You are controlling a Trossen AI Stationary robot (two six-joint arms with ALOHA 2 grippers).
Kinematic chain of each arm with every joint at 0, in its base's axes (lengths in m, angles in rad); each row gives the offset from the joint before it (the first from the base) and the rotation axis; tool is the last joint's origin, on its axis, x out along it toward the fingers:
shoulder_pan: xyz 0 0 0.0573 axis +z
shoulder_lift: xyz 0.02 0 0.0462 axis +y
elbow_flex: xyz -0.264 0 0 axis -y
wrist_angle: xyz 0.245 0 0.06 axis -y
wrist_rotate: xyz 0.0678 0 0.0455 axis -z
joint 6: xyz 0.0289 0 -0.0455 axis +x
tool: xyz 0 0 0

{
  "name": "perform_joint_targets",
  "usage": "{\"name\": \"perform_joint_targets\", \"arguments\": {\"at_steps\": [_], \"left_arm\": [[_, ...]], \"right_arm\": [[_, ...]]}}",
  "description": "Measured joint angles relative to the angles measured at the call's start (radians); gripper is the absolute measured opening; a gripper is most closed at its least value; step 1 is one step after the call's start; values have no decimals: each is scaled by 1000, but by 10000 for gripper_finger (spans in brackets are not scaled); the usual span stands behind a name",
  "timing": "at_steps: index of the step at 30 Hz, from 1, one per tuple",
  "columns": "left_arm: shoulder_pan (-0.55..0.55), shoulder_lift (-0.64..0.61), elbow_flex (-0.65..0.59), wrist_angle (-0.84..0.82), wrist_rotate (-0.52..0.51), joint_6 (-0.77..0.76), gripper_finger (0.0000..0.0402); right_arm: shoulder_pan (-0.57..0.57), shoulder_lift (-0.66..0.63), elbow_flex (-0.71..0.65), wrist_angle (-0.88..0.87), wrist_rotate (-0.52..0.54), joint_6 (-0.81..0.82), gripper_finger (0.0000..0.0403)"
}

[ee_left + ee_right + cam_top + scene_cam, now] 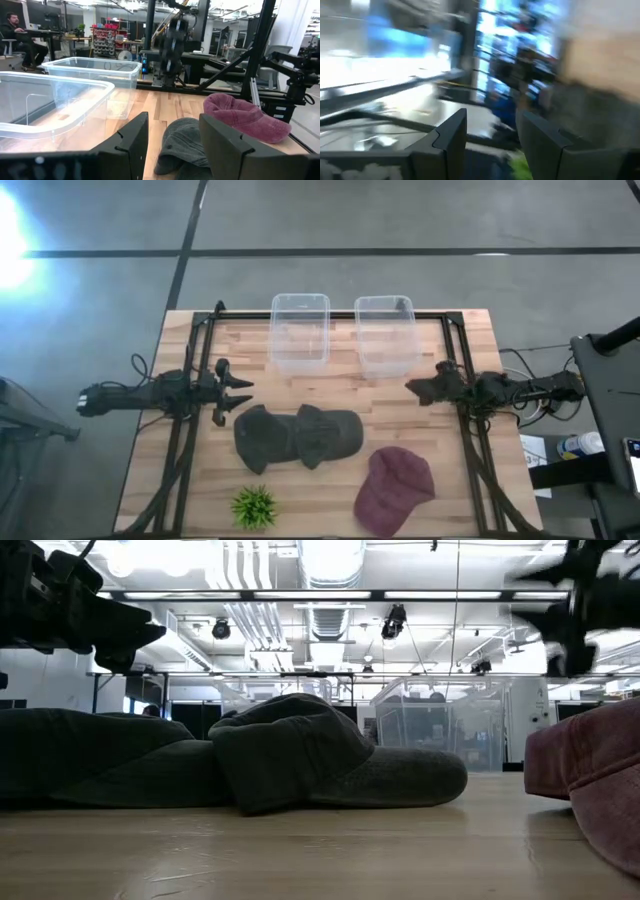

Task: Pick & Place hat
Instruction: Adjust the red cap

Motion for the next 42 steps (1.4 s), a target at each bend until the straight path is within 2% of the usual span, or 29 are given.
{"name": "perform_joint_targets", "arguments": {"at_steps": [2,4,7,12,14,17,24,31,38,42], "left_arm": [[0,0,0,-1,1,0,169],[0,0,0,-1,2,0,169],[0,0,0,-2,2,0,169],[0,0,0,-2,2,0,169],[0,0,0,-2,2,0,169],[0,0,0,-2,1,0,169],[0,0,0,-2,-1,0,169],[0,0,0,-2,-2,0,169],[0,0,0,-2,-1,0,169],[0,0,0,-2,-1,0,169]], "right_arm": [[24,63,61,109,22,-102,166],[56,137,168,96,11,-176,166],[108,288,362,-116,-40,-212,166],[205,604,686,-690,-143,-148,166],[258,740,783,-842,-167,-146,166],[342,927,905,-969,-170,-139,166],[495,1321,1223,-1086,-124,-108,166],[534,1683,1604,-1385,-118,-108,166],[540,1980,1972,-1661,-195,-62,166],[548,2115,2166,-1758,-255,-56,166]]}}
